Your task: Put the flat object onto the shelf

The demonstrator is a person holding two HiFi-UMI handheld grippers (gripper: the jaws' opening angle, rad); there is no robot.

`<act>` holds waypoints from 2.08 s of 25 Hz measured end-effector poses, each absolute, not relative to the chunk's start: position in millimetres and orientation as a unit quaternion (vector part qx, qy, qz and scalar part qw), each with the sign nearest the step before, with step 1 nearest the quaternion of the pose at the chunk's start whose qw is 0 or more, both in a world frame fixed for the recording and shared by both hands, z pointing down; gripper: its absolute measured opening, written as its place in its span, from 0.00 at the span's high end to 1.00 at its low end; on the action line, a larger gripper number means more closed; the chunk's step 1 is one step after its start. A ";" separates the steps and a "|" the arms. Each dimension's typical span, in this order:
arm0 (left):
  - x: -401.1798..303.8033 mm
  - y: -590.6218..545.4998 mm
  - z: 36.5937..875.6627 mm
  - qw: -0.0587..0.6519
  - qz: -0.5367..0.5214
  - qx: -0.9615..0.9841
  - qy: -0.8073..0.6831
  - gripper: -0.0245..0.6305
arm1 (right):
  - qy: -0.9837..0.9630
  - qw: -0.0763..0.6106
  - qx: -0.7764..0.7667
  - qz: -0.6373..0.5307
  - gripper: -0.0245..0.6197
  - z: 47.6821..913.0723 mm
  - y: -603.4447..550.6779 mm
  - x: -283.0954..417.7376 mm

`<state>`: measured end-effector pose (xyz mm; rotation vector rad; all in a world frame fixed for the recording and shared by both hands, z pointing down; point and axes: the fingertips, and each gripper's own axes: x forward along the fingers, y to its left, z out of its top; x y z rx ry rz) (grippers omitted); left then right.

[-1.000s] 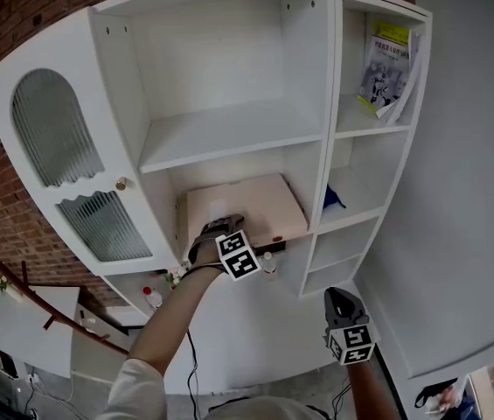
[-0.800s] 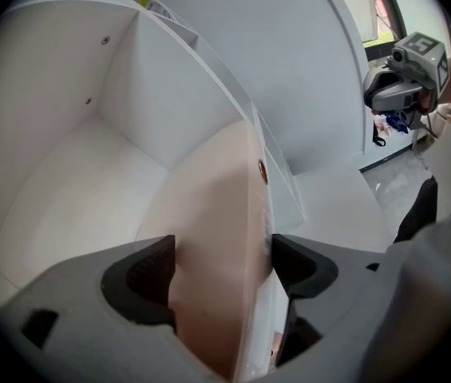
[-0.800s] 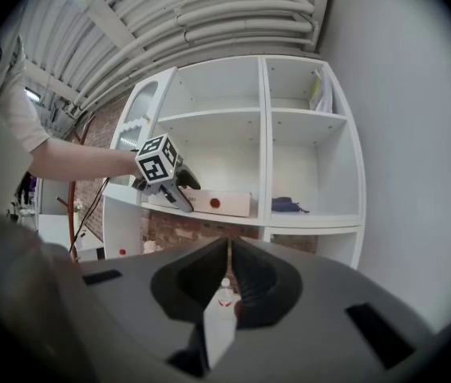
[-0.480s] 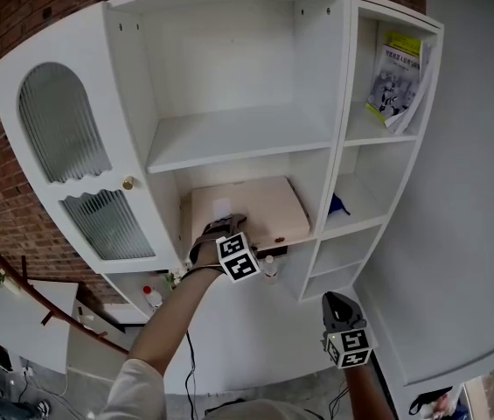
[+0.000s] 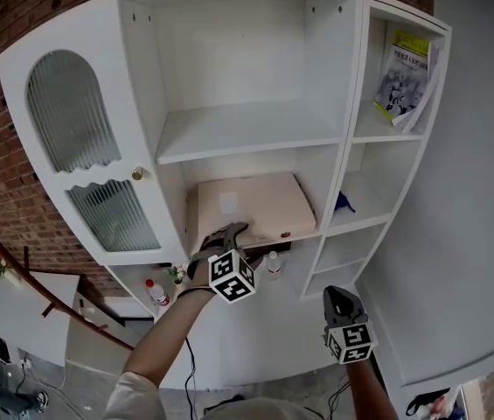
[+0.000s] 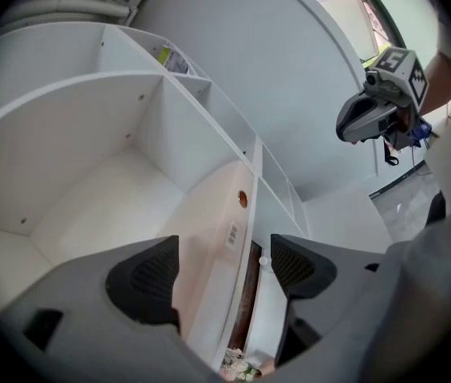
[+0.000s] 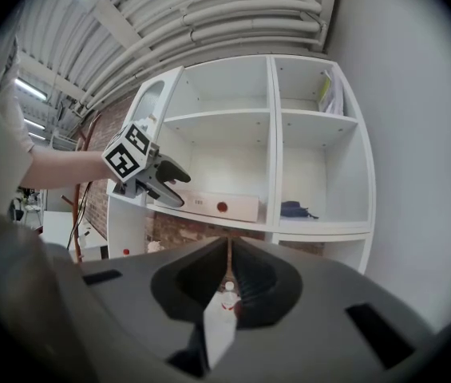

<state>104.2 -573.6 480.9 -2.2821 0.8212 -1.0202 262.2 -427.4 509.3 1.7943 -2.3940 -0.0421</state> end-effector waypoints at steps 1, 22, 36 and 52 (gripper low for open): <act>102.9 -568.4 477.1 0.257 -0.368 -0.839 0.307 0.40 | -0.799 0.074 0.597 -0.014 0.91 508.4 -427.8 261.2; 49.5 -487.8 468.7 0.165 -0.218 -0.873 0.403 0.67 | -0.807 0.040 0.589 -0.019 0.91 489.5 -416.1 247.0; 1.6 -445.6 473.4 0.064 -0.102 -0.874 0.471 0.85 | -0.808 0.010 0.589 -0.015 0.91 478.6 -390.4 241.1; -27.7 -412.8 501.5 0.005 -0.041 -0.862 0.505 0.93 | -0.802 0.009 0.598 -0.004 0.91 490.2 -365.0 239.6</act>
